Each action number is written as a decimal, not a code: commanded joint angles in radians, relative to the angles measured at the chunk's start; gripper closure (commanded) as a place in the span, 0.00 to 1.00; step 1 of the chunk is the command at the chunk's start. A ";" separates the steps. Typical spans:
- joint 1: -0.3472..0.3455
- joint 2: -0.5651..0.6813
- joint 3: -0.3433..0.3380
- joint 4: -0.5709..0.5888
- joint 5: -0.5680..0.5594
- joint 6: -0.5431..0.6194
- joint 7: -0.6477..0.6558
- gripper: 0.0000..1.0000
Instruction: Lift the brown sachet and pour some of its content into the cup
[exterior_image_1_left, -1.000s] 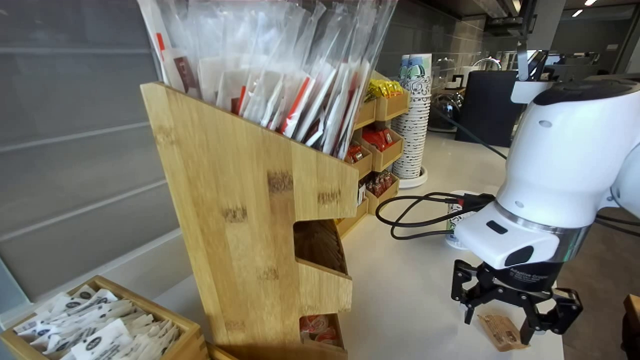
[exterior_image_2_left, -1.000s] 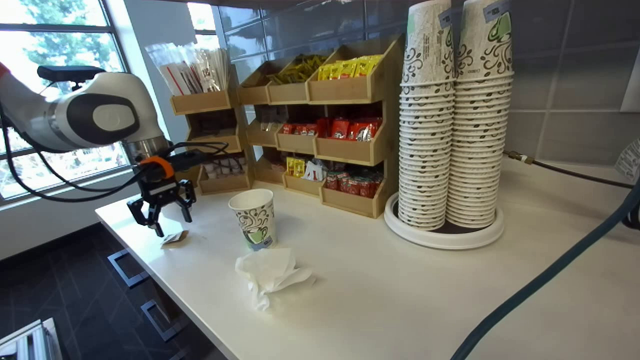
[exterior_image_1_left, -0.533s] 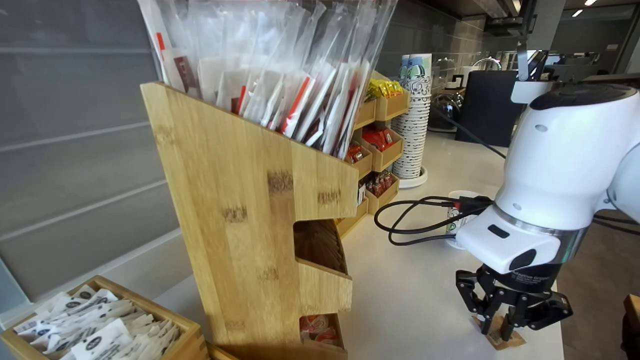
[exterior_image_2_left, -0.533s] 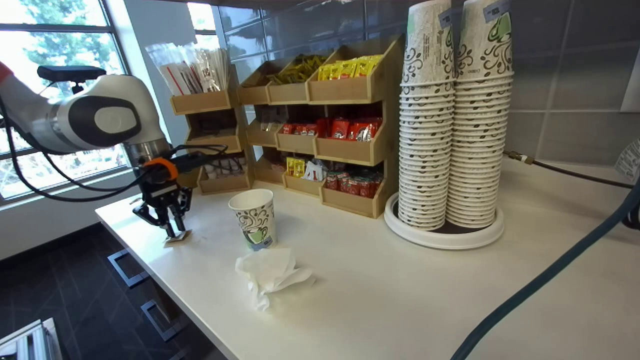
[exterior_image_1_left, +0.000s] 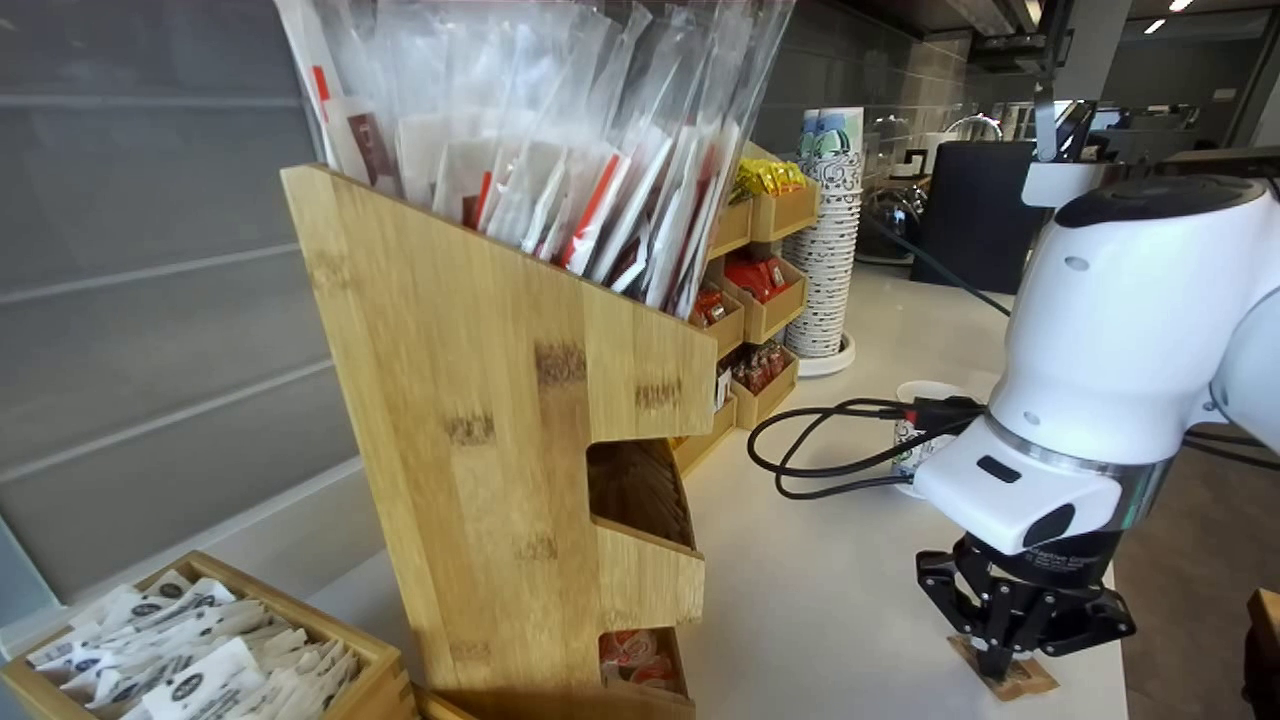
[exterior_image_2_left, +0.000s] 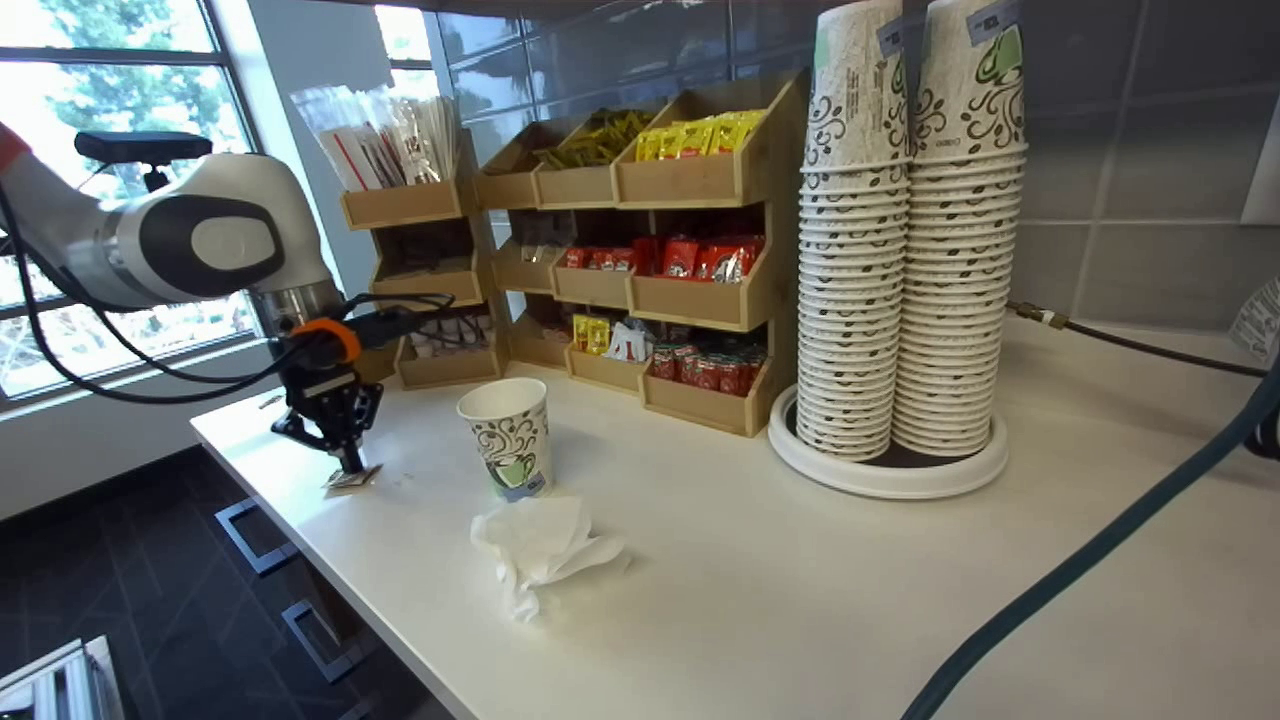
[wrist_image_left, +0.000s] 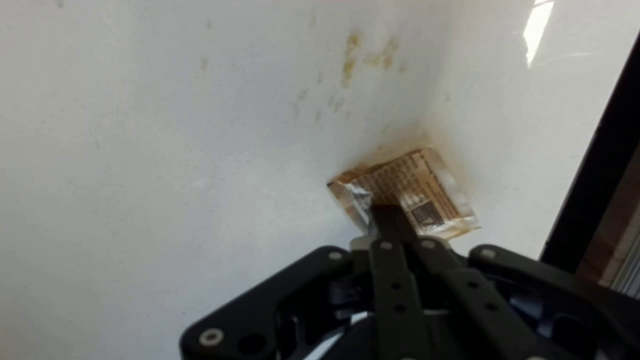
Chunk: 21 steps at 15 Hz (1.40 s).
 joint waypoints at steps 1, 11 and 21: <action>-0.007 -0.005 -0.004 -0.011 0.009 0.014 -0.038 0.72; -0.014 -0.026 0.003 -0.004 -0.017 0.026 -0.023 0.14; -0.003 -0.048 -0.010 -0.009 0.014 -0.025 -0.088 0.00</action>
